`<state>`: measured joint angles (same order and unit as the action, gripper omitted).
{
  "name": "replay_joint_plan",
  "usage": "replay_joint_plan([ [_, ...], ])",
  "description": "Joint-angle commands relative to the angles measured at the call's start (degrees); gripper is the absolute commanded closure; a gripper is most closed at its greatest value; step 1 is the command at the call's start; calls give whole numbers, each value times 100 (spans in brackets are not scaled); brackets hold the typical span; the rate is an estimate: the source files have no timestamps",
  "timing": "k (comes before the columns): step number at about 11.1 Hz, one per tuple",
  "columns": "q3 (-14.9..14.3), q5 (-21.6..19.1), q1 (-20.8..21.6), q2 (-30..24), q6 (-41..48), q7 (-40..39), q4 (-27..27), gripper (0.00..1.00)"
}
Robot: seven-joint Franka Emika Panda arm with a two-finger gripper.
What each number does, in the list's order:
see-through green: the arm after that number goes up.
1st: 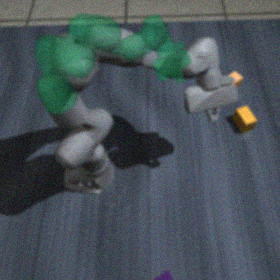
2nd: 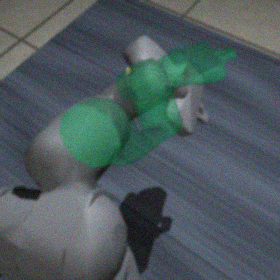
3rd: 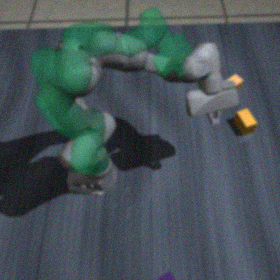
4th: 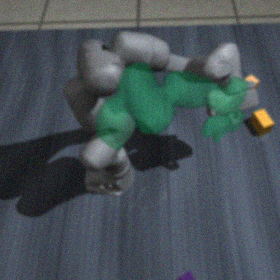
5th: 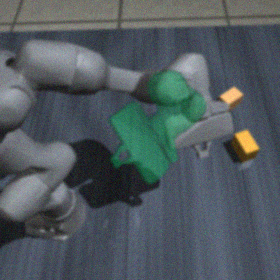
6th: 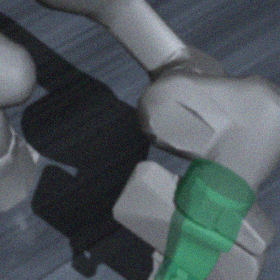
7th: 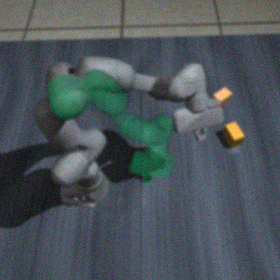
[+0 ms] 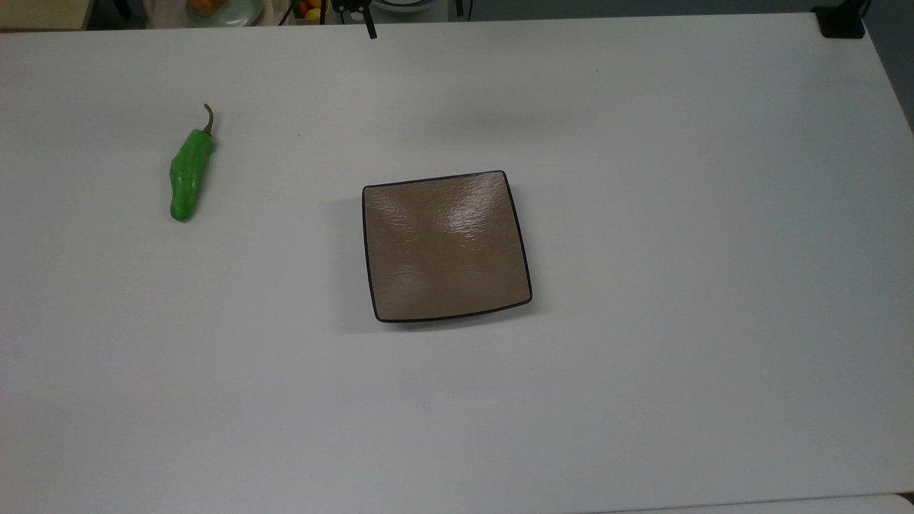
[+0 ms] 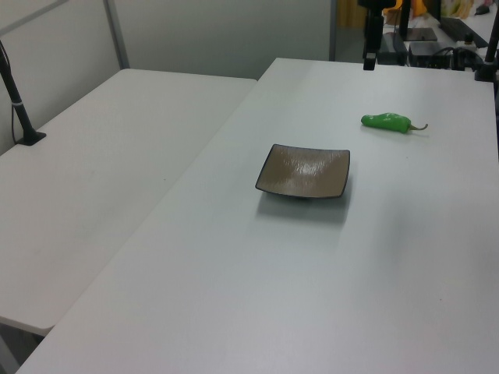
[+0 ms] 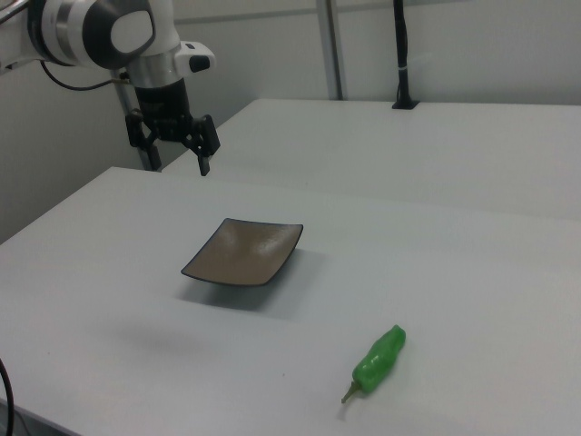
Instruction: Chili peppers are placed on a ceramic plate
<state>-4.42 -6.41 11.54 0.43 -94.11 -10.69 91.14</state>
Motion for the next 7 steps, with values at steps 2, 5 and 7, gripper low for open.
replay_joint_plan([
  [2, -94, 8, 76, -105, -143, 76, 132, 0],
  [5, -94, 17, 76, -70, -186, 15, 115, 0],
  [7, -103, 26, -11, -78, -187, -12, 88, 0],
])
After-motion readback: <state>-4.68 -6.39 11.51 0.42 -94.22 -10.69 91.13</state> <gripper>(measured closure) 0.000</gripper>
